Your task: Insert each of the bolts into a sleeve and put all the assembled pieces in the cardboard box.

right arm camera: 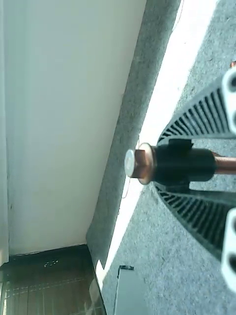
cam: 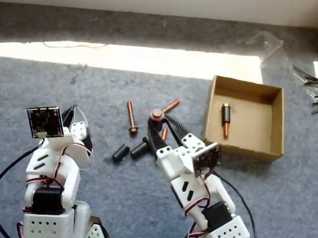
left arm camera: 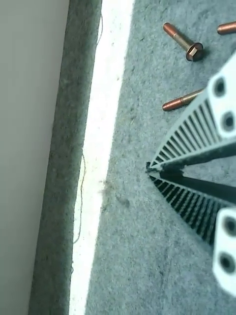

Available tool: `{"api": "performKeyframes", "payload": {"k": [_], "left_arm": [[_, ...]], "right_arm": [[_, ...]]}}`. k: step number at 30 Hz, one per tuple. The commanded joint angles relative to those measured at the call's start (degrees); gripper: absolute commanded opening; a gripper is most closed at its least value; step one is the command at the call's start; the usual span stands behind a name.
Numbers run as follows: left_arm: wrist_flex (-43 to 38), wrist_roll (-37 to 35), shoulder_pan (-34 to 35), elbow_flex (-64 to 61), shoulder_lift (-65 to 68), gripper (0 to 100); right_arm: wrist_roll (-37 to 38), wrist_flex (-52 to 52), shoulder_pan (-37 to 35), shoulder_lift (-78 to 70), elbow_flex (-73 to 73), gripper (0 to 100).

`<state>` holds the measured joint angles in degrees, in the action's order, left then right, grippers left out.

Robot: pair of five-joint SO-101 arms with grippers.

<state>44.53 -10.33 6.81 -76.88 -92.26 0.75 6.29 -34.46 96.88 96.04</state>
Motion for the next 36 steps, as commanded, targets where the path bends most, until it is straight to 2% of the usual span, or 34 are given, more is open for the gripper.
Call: {"api": "performKeyframes", "payload": {"k": [1,6,12,19,28,31,36], "left_arm": [[0.35,-0.18,0.57,3.74,-0.92,1],[0.35,-0.18,0.48,3.74,-2.42,1],[4.04,-0.09,0.75,3.65,-13.67,1],[4.31,2.29,0.4,3.21,-11.82,1],[16.44,2.55,0.4,1.01,-11.82,1],[16.26,2.55,0.4,-3.56,-11.82,1],[9.93,2.55,0.31,-9.36,-11.82,1]], "right_arm": [[0.53,-0.22,0.66,0.66,6.11,0.4],[0.53,-0.22,0.66,0.66,6.2,0.4],[0.53,-0.22,0.66,0.66,6.29,0.4],[0.53,-0.22,0.66,0.66,6.29,0.4],[0.53,-0.22,1.1,0.75,6.02,0.4],[0.53,-0.22,4.7,0.75,5.76,0.4],[0.44,-0.04,17.19,0.75,3.65,0.4]]}}
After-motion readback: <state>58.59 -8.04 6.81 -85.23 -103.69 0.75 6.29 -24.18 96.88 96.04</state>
